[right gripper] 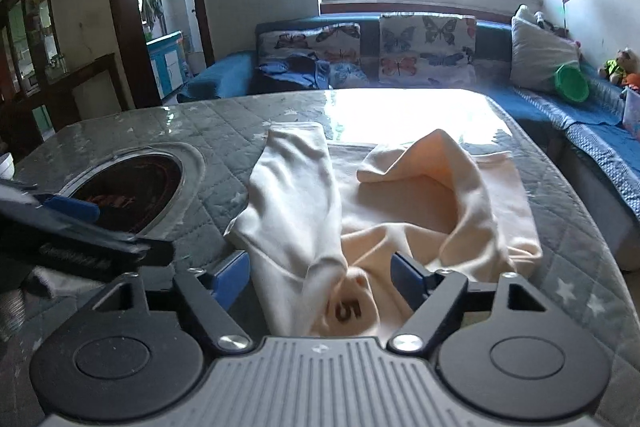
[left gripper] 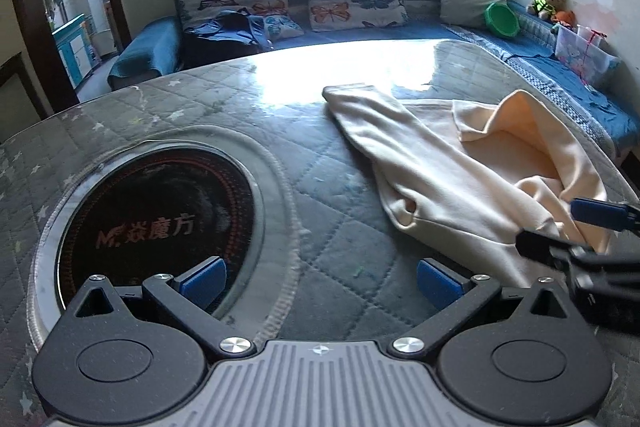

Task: Fold clothes

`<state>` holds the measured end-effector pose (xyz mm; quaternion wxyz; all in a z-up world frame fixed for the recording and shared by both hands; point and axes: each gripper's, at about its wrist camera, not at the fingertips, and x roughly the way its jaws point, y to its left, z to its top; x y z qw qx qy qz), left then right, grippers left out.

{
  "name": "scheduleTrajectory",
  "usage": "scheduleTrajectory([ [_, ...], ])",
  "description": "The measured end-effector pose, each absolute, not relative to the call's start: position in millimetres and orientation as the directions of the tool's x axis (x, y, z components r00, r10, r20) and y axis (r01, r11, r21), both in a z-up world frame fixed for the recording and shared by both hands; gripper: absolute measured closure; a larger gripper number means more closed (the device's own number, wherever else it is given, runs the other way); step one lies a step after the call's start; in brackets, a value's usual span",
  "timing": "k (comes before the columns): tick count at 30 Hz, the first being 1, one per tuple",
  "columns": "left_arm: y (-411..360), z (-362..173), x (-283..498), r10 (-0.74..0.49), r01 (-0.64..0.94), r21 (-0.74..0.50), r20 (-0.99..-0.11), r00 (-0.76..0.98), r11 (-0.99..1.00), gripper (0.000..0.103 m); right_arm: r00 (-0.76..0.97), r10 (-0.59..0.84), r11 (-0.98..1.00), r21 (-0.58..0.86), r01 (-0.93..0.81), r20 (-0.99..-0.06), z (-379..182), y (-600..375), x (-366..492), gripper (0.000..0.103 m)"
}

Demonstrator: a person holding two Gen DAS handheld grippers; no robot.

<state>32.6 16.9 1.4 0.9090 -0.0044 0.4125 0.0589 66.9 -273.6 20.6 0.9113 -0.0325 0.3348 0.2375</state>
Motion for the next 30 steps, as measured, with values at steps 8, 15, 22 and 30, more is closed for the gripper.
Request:
scheduleTrajectory([
  [8,25,10,33,0.095,-0.115,0.023,-0.736,0.670,0.993,0.000,0.602,0.454,0.860,0.147,-0.489,-0.657,12,-267,84,0.074],
  [15,23,20,33,0.055,-0.088,-0.009,-0.720,0.692,0.996,0.000,0.600,0.490,0.838,0.154,-0.523,-0.632,19,-265,67,0.095],
  [22,15,29,33,-0.018,-0.031,-0.057,-0.705,0.709,0.998,0.000,0.551,0.574,0.760,0.143,-0.634,-0.606,24,-247,26,0.096],
  [30,11,10,38,-0.039,0.003,-0.050,-0.741,0.670,0.999,0.000,0.461,0.635,0.661,0.126,-0.740,-0.620,18,-221,-18,0.096],
])
